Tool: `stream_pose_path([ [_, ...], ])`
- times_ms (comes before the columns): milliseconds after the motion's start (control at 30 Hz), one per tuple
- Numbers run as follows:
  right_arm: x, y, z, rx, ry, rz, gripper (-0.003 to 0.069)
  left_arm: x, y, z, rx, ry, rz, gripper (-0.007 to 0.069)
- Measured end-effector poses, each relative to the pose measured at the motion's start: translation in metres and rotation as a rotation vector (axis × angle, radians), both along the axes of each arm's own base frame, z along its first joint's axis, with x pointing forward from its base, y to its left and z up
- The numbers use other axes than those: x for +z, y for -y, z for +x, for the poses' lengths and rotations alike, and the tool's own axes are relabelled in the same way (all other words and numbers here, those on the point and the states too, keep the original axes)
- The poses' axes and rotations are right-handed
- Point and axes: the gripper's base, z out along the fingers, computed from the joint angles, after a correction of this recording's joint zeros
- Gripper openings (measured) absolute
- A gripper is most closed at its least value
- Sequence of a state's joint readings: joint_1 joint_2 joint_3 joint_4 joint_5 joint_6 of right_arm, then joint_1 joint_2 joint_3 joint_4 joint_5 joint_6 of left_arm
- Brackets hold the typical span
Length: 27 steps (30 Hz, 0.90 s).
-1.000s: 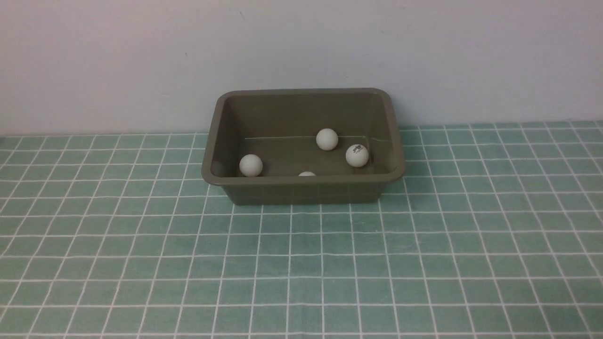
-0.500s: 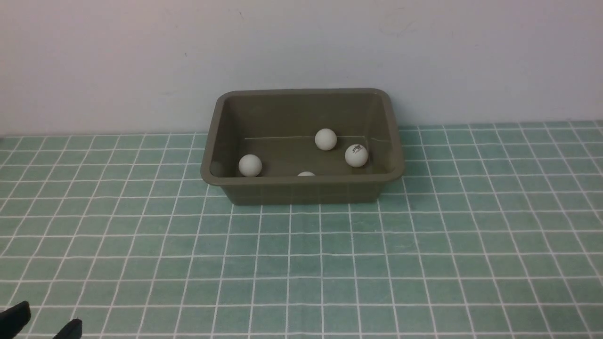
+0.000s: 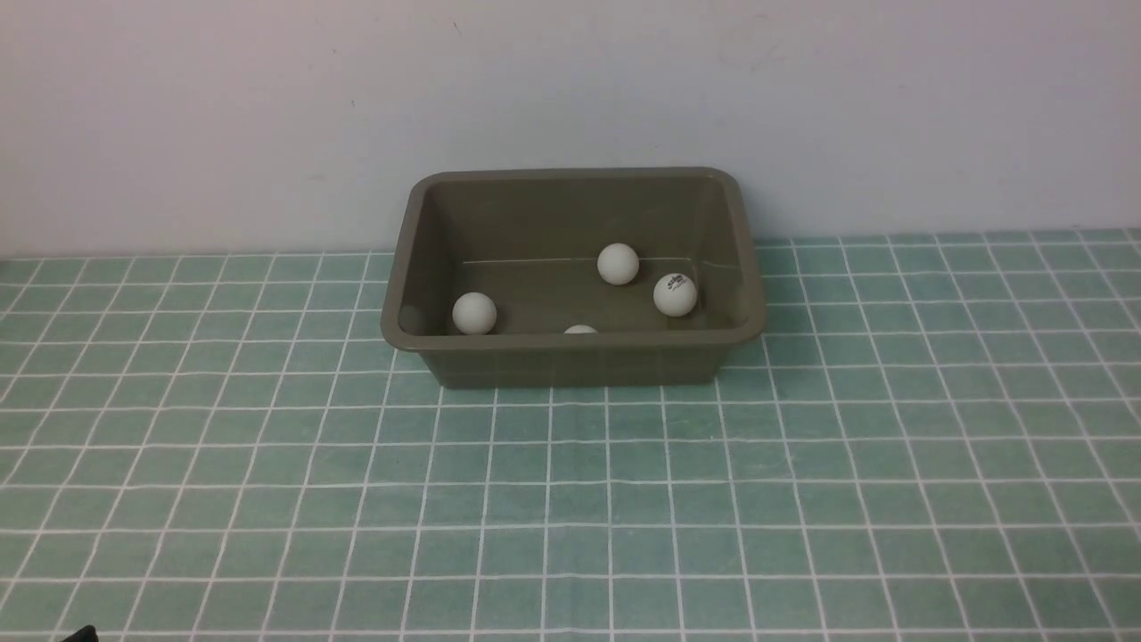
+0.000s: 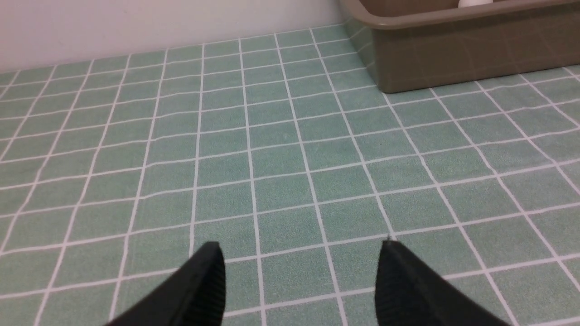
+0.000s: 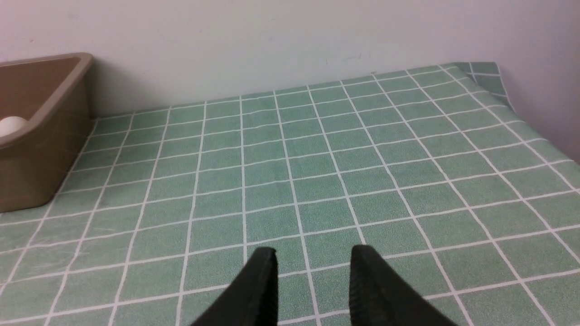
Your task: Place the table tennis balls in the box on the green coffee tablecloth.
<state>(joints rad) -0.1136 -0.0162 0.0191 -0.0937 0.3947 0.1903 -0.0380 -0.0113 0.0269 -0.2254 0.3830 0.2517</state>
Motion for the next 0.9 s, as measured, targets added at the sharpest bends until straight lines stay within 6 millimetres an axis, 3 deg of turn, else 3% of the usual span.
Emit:
stream_pose_path([
  [900, 0.0000, 0.0000, 0.0000, 0.000, 0.000, 0.000, 0.0212, 0.0001, 0.0003, 0.0000, -0.001, 0.000, -0.010, 0.0405],
])
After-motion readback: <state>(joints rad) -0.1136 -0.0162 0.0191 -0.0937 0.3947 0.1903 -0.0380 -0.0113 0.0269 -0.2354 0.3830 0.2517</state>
